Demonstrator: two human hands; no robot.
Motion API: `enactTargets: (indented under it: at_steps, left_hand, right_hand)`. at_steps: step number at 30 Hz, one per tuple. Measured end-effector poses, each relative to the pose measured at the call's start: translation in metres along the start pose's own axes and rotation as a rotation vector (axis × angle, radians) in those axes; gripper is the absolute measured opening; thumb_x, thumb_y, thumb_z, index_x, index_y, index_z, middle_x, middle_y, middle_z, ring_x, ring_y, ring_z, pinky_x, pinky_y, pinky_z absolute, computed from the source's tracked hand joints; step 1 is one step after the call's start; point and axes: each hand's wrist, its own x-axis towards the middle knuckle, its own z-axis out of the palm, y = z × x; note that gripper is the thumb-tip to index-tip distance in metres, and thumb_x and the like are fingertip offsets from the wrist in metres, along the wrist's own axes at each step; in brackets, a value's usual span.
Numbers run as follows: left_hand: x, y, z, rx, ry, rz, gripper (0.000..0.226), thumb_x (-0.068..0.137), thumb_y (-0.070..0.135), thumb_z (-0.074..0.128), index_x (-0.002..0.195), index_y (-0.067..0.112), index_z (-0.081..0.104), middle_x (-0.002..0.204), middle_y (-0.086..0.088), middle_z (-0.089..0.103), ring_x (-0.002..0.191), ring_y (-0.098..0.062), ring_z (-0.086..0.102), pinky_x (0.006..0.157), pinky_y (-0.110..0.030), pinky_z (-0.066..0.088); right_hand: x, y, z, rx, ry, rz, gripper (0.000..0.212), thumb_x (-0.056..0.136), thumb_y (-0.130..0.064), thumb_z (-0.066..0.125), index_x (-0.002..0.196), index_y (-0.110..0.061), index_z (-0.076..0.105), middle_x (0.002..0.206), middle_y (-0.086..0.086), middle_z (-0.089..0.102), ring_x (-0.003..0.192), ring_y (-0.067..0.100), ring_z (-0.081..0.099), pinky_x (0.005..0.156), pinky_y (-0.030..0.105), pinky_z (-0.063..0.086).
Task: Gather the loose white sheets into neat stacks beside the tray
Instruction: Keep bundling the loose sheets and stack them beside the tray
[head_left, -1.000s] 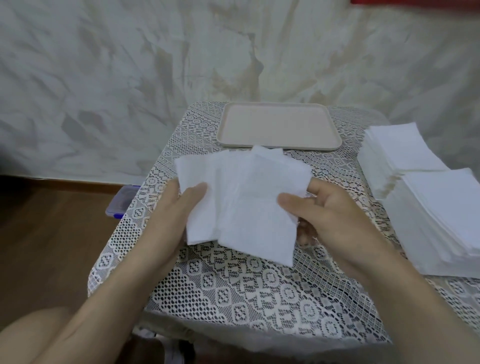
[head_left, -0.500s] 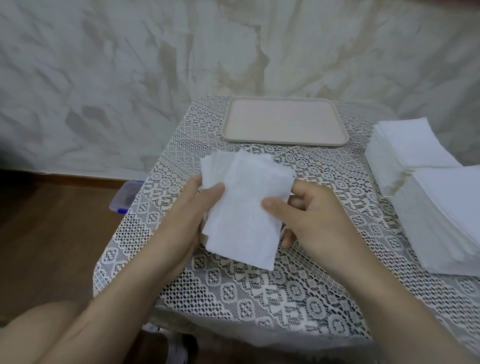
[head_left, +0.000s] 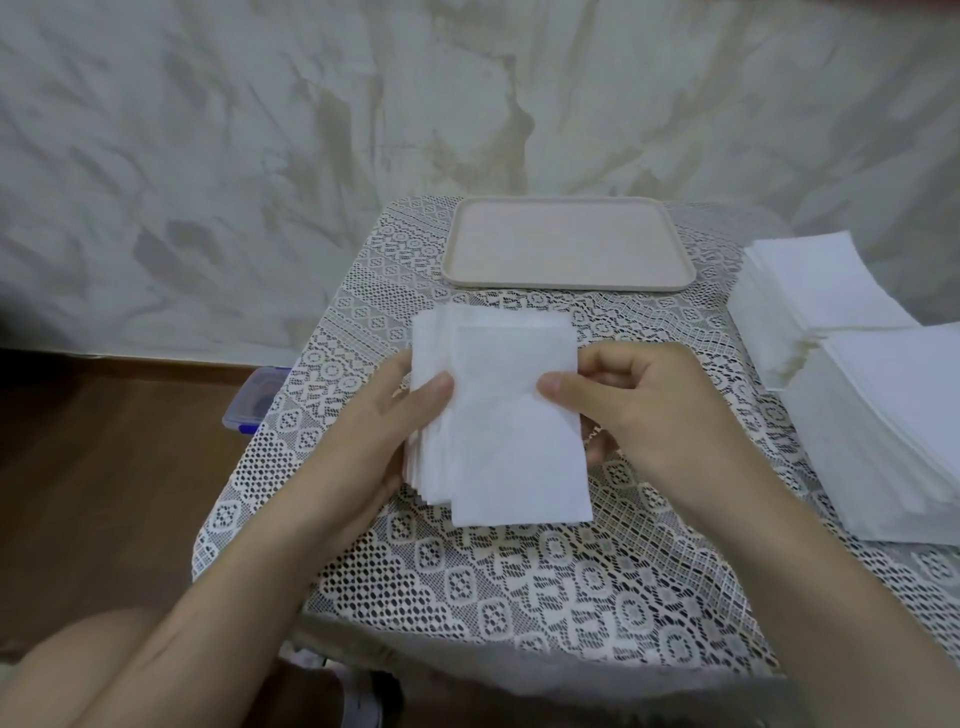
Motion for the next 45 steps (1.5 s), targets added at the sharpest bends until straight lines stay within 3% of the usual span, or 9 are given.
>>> enactTargets:
  at_steps: [6,11,20,23,28,34,39,43,45]
  left_hand:
    - [0.002,-0.003,-0.003,0.020,-0.044,0.015,0.062,0.090,0.047,0.060,0.148,0.026,0.052,0.136,0.002,0.071,0.125,-0.021,0.069,0.088,-0.032,0.062]
    - [0.002,-0.002,-0.002,-0.013,-0.049,0.002,0.060,0.089,0.036,0.064,0.147,0.026,0.054,0.134,-0.002,0.073,0.120,-0.024,0.072,0.076,-0.030,0.062]
    - [0.003,-0.002,-0.001,-0.055,-0.032,-0.021,0.054,0.096,0.030,0.071,0.146,0.028,0.053,0.129,-0.002,0.076,0.117,-0.024,0.074,0.087,-0.038,0.064]
    - [0.002,-0.003,-0.001,-0.056,-0.047,-0.009,0.060,0.089,0.034,0.065,0.147,0.029,0.051,0.132,-0.001,0.074,0.120,-0.024,0.072,0.087,-0.039,0.064]
    - [0.003,-0.006,-0.003,0.011,-0.072,-0.002,0.075,0.086,0.045,0.075,0.153,0.029,0.046,0.140,-0.004,0.069,0.125,-0.030,0.069,0.081,-0.040,0.063]
    - [0.000,-0.004,0.002,0.038,-0.086,-0.002,0.107,0.063,0.070,0.088,0.152,0.030,0.044,0.141,0.000,0.068,0.125,-0.025,0.069,0.091,-0.046,0.063]
    - [0.005,-0.007,0.003,0.042,0.037,-0.019,0.074,0.077,0.031,0.078,0.146,0.033,0.049,0.129,0.000,0.074,0.113,-0.027,0.075,0.080,-0.045,0.062]
    - [0.007,-0.006,-0.003,0.012,0.126,-0.028,0.063,0.082,0.027,0.081,0.140,0.020,0.057,0.125,-0.005,0.076,0.106,-0.025,0.077,0.068,-0.030,0.062]
    - [0.009,-0.001,-0.011,-0.013,0.197,-0.034,0.056,0.085,0.028,0.074,0.138,0.014,0.059,0.122,-0.006,0.077,0.100,-0.021,0.078,0.065,-0.026,0.061]
  right_hand:
    - [0.007,0.001,0.007,-0.013,0.014,0.006,0.011,0.092,-0.012,0.074,0.081,-0.010,0.075,0.068,0.003,0.074,0.046,0.010,0.061,0.043,0.018,0.045]
    - [0.007,0.003,0.007,-0.017,0.011,-0.013,0.015,0.094,-0.012,0.072,0.079,-0.009,0.075,0.065,0.002,0.073,0.044,0.007,0.059,0.043,0.017,0.045]
    - [0.003,0.010,0.002,-0.039,0.135,-0.052,0.016,0.091,-0.016,0.075,0.082,-0.010,0.062,0.063,0.008,0.069,0.048,0.017,0.060,0.044,0.029,0.049]
    - [0.005,0.007,0.008,0.049,0.142,-0.032,0.017,0.091,-0.012,0.075,0.083,-0.006,0.061,0.068,0.020,0.068,0.043,0.017,0.056,0.040,0.025,0.045]
    - [0.010,0.011,0.023,0.068,0.133,-0.007,0.019,0.093,-0.016,0.074,0.081,-0.012,0.060,0.062,0.009,0.068,0.041,0.019,0.058,0.039,0.026,0.044]
    - [0.011,0.013,0.028,0.109,0.136,0.013,0.020,0.094,-0.015,0.073,0.080,-0.010,0.058,0.063,0.007,0.066,0.040,0.013,0.059,0.035,0.022,0.042]
    - [0.012,0.017,0.031,0.039,0.156,-0.035,0.021,0.093,-0.020,0.074,0.078,-0.017,0.059,0.058,0.001,0.065,0.043,0.013,0.058,0.038,0.025,0.044]
    - [0.016,0.023,0.017,-0.049,0.151,-0.018,0.015,0.094,-0.024,0.073,0.083,-0.019,0.064,0.065,0.000,0.069,0.050,0.011,0.057,0.049,0.028,0.045]
    - [0.020,0.032,0.000,-0.318,0.185,-0.021,0.011,0.094,-0.032,0.072,0.088,-0.023,0.067,0.074,-0.004,0.071,0.058,0.008,0.060,0.058,0.027,0.044]
